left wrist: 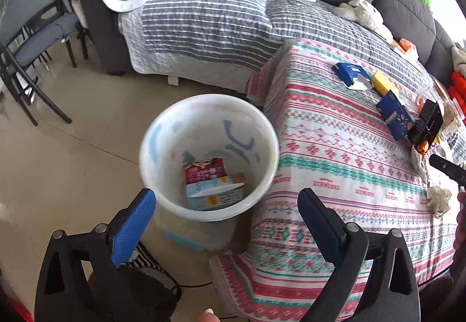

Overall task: Collect trash
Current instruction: 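Grasp the crumpled white tissue with the right tool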

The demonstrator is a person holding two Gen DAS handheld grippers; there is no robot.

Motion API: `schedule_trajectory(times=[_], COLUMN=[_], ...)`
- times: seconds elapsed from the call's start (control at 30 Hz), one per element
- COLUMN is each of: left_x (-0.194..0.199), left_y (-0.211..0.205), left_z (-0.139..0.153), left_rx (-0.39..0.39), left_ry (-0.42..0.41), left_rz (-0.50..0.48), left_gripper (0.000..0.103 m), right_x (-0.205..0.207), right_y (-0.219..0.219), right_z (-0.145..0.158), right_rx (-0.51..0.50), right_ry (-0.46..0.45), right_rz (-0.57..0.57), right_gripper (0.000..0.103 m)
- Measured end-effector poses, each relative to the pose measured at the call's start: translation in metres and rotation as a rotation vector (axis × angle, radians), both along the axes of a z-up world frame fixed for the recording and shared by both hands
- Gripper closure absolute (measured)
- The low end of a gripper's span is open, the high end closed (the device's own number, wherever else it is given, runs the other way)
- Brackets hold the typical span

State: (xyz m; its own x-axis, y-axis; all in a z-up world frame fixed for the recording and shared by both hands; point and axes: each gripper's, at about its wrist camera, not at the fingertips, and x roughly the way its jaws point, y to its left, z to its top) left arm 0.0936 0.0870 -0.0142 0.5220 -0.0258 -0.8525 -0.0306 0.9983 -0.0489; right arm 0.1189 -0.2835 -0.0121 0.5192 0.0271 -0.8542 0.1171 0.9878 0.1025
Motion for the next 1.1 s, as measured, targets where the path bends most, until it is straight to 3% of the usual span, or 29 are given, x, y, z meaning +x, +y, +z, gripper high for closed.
schedule_trajectory(times=[0.33, 0.7, 0.8, 0.83, 0.87, 0.93, 1.1], left_x=[0.019, 0.028, 0.03, 0.03, 0.03, 0.031, 0.036], left_y=[-0.062, -0.155, -0.181, -0.189, -0.199, -0.214, -0.252], left_z=[0.002, -0.014, -0.019, -0.02, -0.022, -0.024, -0.029], left_rx=[-0.032, -0.02, -0.031, -0.037, -0.047, -0.071, -0.122], left_ry=[0.02, 0.058, 0.065, 0.066, 0.067, 0.065, 0.058], left_rz=[-0.089, -0.242, -0.288, -0.301, -0.318, -0.345, -0.389], left_gripper=[0.003, 0.003, 0.003, 0.003, 0.003, 0.003, 0.003], right_x=[-0.021, -0.049, -0.053, -0.054, -0.055, -0.06, -0.075], right_y=[-0.095, -0.121, -0.122, -0.121, -0.123, -0.128, -0.155], right_z=[-0.008, -0.034, -0.042, -0.043, -0.041, -0.032, -0.027], right_rx=[0.056, 0.15, 0.177, 0.187, 0.194, 0.196, 0.19], right_ry=[0.058, 0.166, 0.196, 0.199, 0.184, 0.152, 0.119], right_rz=[-0.16, -0.133, -0.107, -0.086, -0.071, -0.067, -0.107], right_gripper=[0.01, 0.011, 0.041, 0.062, 0.069, 0.077, 0.078])
